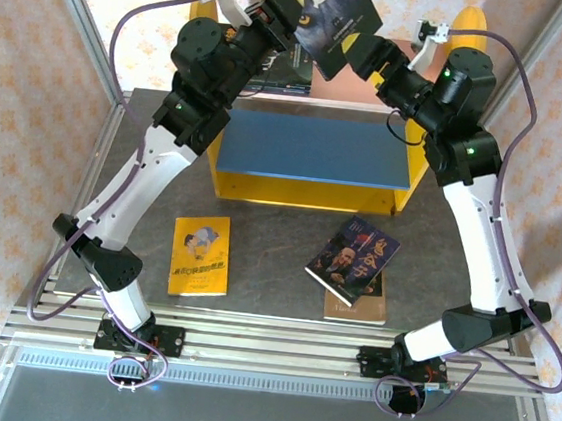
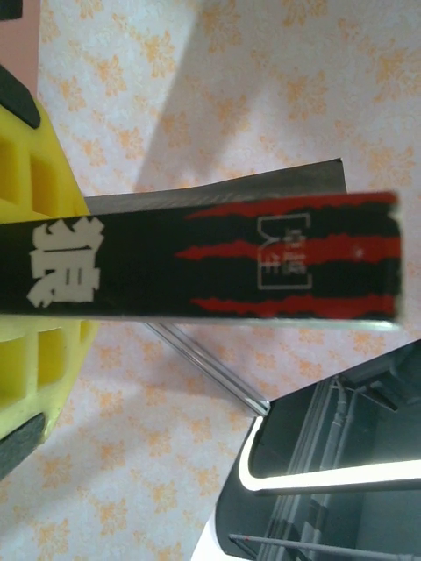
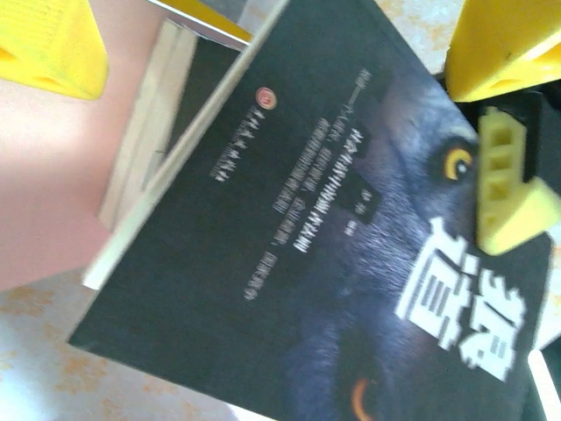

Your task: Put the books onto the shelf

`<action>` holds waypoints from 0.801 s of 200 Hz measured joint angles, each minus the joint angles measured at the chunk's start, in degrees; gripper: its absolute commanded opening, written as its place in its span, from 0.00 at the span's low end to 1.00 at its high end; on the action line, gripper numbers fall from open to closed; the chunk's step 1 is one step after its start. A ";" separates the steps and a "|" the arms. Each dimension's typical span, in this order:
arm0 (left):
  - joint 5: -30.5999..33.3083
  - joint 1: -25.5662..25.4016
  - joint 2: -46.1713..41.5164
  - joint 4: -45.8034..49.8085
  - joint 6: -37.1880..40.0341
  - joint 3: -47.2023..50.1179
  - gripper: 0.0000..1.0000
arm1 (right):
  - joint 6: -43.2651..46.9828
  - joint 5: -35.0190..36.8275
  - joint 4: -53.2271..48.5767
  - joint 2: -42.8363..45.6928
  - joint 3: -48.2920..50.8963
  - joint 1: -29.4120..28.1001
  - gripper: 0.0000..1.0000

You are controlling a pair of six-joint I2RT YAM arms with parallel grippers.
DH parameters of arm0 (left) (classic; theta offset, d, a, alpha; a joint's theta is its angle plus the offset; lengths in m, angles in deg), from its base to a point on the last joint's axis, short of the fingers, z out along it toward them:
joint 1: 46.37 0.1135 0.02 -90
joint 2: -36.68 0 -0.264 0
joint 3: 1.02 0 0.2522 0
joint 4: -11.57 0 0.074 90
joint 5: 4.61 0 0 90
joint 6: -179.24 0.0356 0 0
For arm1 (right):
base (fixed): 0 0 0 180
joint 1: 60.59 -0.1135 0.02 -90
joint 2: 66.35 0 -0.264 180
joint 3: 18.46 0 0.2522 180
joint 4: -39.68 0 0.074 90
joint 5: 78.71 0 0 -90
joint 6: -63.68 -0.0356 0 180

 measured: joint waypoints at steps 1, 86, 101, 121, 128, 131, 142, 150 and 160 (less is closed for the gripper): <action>0.02 -0.04 0.00 -0.09 -0.09 0.00 0.00 | -0.15 -0.02 0.28 0.00 0.07 0.00 0.98; 3.85 -2.25 -0.24 -10.03 -3.28 5.77 0.00 | -9.68 -0.76 13.38 -0.13 6.69 0.00 0.90; 4.74 -2.97 -0.24 -11.87 -3.48 7.26 0.00 | -11.10 -0.90 15.69 -0.26 6.73 0.00 0.88; 7.37 -3.91 -0.35 -15.08 -3.67 9.79 0.00 | -12.70 -0.85 17.90 -0.28 7.32 0.26 0.82; 8.37 -4.20 -0.46 -16.04 -3.69 10.64 0.00 | -13.27 -0.81 18.38 -0.33 7.63 0.42 0.79; 8.81 -4.26 -0.48 -16.44 -3.67 10.97 0.00 | -13.38 -0.81 18.56 -0.35 7.78 0.48 0.78; 10.29 -4.68 -0.57 -17.53 -3.67 11.85 0.00 | -14.19 -0.61 19.21 -0.48 8.22 0.59 0.73; 10.99 -4.98 -0.57 -18.16 -3.67 12.11 0.00 | -14.51 -0.61 19.63 -0.63 8.50 0.63 0.68; 11.76 -5.29 -0.57 -18.62 -3.65 12.33 0.00 | -14.64 -0.46 20.00 -0.74 8.74 0.63 0.57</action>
